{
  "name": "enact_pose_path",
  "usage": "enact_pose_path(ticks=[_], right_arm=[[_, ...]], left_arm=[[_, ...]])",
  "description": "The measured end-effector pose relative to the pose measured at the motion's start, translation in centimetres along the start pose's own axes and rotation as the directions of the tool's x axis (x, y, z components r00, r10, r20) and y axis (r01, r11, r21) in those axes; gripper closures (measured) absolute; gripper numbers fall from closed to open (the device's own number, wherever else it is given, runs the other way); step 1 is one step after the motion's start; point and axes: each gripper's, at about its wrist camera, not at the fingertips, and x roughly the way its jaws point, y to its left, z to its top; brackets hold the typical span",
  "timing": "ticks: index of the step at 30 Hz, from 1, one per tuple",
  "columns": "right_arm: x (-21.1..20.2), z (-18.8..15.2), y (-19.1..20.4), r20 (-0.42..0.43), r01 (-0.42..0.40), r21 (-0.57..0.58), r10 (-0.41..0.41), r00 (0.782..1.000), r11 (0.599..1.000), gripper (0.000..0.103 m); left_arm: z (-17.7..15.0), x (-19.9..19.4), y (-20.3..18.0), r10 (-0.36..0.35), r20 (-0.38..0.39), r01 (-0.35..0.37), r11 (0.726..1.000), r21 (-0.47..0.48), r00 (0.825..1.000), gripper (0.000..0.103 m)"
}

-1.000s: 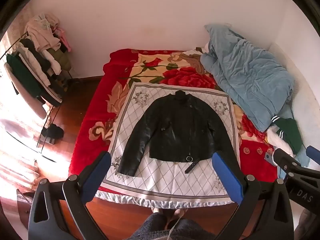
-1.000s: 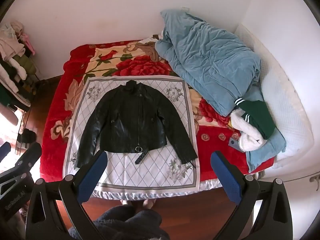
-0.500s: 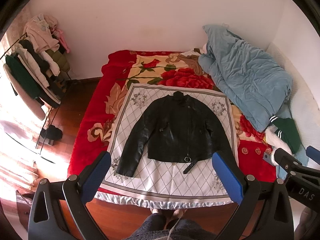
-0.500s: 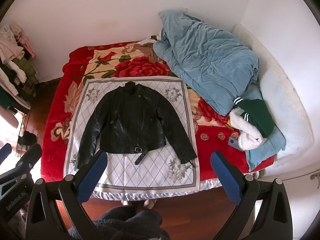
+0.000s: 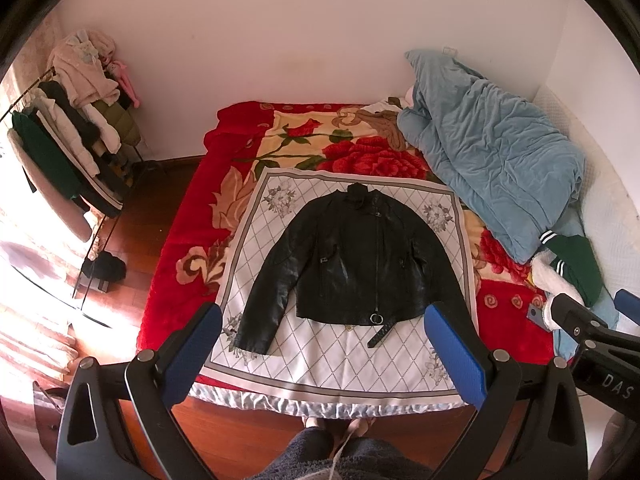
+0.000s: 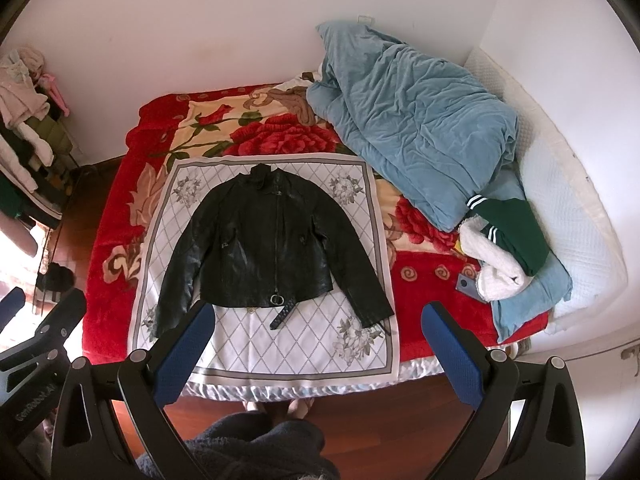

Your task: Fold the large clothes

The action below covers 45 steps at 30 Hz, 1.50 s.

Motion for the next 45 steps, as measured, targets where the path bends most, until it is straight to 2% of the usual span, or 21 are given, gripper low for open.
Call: enact_pose_path(ticks=[45], right_arm=[[-0.77, -0.25, 0.21, 0.006, 0.002, 0.0, -0.002, 1.0, 1.0, 0.0]], left_arm=[[0.85, -0.68, -0.6, -0.011, 0.005, 0.011, 1.0, -0.003, 1.0, 0.0]])
